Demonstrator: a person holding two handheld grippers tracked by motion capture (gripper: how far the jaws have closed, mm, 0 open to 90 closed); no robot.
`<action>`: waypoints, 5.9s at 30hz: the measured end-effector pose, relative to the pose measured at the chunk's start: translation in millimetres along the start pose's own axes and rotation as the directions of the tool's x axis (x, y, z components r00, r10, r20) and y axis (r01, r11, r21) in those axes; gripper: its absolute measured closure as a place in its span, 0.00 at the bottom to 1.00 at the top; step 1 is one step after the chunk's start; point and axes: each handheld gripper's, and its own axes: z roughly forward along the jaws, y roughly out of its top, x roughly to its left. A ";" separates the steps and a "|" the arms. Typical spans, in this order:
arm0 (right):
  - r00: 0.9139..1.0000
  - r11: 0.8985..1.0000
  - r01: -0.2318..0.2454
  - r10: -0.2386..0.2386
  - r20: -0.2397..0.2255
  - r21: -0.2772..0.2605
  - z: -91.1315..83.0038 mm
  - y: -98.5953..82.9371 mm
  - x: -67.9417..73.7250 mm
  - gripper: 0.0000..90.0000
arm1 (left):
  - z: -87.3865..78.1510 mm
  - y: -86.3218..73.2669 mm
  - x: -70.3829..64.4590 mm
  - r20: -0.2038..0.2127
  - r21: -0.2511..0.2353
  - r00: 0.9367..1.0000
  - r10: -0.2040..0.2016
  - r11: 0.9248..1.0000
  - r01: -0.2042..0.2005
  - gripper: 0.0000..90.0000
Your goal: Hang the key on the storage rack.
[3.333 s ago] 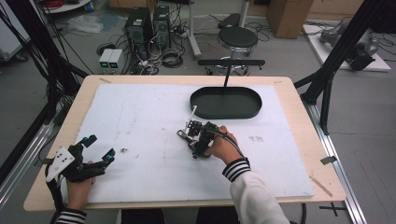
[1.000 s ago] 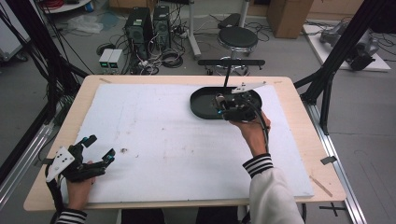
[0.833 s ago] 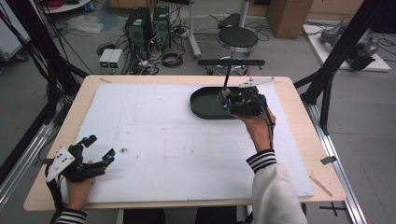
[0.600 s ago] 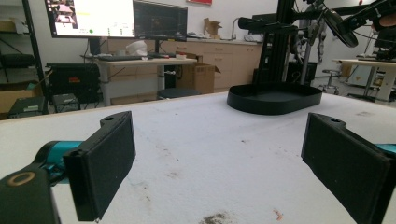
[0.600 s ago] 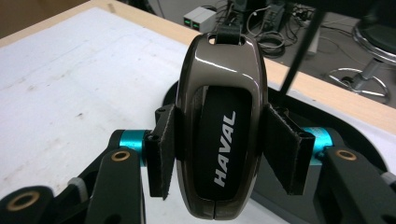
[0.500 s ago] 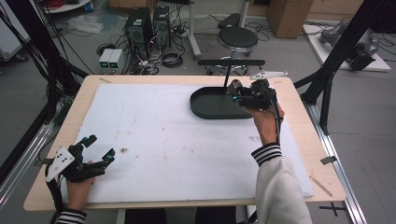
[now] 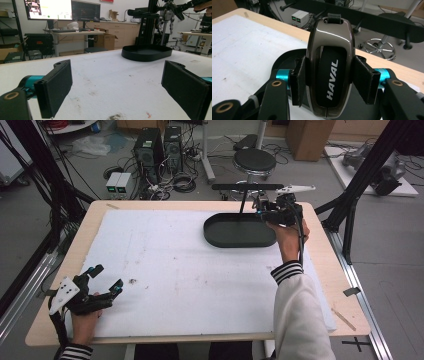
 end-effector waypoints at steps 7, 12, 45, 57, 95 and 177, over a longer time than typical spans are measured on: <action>1.000 1.000 -0.012 0.013 0.025 -0.011 2.4 4.8 -5.8 0.53 | -0.1 0.0 -0.1 0.000 0.001 1.000 0.003 1.000 -0.003 0.11; 0.999 1.000 -0.014 0.014 0.044 -0.019 4.7 7.7 -10.7 0.53 | -0.1 0.0 -0.1 0.000 0.000 1.000 0.003 1.000 -0.003 0.11; 0.994 0.999 -0.029 0.032 0.100 -0.037 26.2 16.9 -23.1 0.53 | 0.1 -0.1 -0.1 -0.001 -0.002 1.000 -0.003 1.000 0.003 0.11; 0.994 0.998 -0.040 0.046 0.104 -0.055 30.8 18.9 -27.8 0.53 | 0.2 0.0 0.2 -0.001 -0.002 1.000 -0.004 1.000 0.004 0.11; 0.995 0.994 -0.063 0.056 0.085 0.085 35.8 -17.1 -34.8 0.53 | -0.3 -0.2 -0.6 -0.001 -0.004 1.000 0.006 1.000 -0.006 0.11; 0.982 0.882 -0.071 -0.021 -0.190 -0.466 -56.0 -227.7 15.6 0.01 | -0.3 -0.1 -1.6 -0.001 -0.002 1.000 0.018 1.000 -0.018 0.11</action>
